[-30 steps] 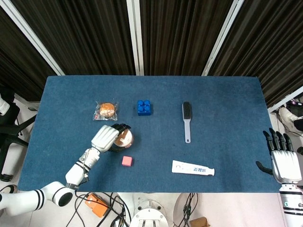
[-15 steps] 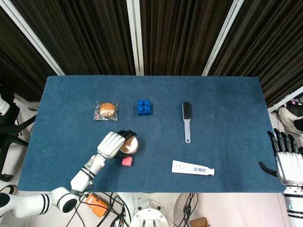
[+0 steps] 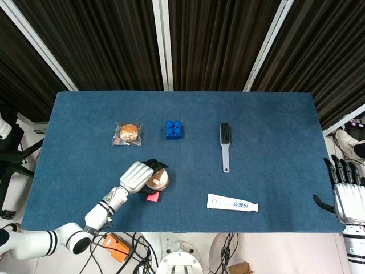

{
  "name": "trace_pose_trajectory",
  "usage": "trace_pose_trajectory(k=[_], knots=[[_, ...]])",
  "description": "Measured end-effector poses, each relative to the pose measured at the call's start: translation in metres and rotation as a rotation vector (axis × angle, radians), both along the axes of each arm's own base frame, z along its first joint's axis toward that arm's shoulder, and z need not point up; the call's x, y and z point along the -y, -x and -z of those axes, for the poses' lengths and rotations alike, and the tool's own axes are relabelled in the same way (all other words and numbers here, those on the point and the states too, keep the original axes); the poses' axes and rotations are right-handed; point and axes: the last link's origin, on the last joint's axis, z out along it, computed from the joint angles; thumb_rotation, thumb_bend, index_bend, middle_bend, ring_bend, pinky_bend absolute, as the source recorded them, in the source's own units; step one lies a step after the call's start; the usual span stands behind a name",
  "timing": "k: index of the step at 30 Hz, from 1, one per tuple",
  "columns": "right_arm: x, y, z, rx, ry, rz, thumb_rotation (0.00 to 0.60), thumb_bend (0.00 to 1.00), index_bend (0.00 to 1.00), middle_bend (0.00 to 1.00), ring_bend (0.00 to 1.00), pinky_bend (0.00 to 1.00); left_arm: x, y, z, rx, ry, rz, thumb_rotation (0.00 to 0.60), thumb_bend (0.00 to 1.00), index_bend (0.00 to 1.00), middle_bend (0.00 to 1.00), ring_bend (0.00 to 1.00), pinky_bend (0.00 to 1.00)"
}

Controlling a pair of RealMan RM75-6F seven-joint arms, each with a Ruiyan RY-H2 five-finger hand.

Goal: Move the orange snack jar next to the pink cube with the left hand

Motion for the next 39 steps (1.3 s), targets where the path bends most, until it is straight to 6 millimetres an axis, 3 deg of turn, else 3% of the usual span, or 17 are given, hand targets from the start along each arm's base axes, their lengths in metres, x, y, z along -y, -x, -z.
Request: trace_pose_trajectory(k=[6,16,24,28,32,34,39], knots=[[0.001,0.0,0.001,-0.003,-0.002,0.002,0.6,0.3,0.0,0.0,0.0,0.0,-0.002,0.0,-0.008,0.002,-0.024,0.018,0.6,0.0,0.16,0.19,0.12,0.37],[0.001,0.0,0.0,-0.001,0.003,0.003,0.6,0.3,0.0,0.0,0.0,0.0,-0.003,0.006,-0.006,-0.069,0.014,-0.003,0.6,0.0,0.06,0.04,0.01,0.28],[0.001,0.0,0.0,-0.001,0.003,0.004,0.6,0.3,0.0,0.0,0.0,0.0,-0.002,-0.006,-0.019,-0.011,-0.018,0.036,0.6,0.0,0.05,0.0,0.0,0.2],[0.001,0.0,0.001,-0.004,0.0,0.005,0.6,0.3,0.0,0.0,0.0,0.0,0.001,-0.01,-0.039,0.028,-0.058,0.059,0.599,0.0,0.05,0.0,0.0,0.2],[0.001,0.0,0.001,-0.003,0.0,0.004,0.6,0.3,0.0,0.0,0.0,0.0,0.006,-0.002,-0.072,0.031,-0.133,0.067,0.6,0.0,0.05,0.0,0.0,0.2],[0.001,0.0,0.001,-0.003,0.001,0.004,0.6,0.3,0.0,0.0,0.0,0.0,0.011,0.009,-0.089,0.012,-0.177,0.06,0.6,0.0,0.04,0.0,0.0,0.19],[0.001,-0.001,0.003,-0.012,-0.004,0.006,0.6,0.3,0.0,0.0,0.0,0.0,0.039,0.06,-0.145,-0.071,-0.334,-0.036,0.6,0.0,0.02,0.0,0.0,0.12]])
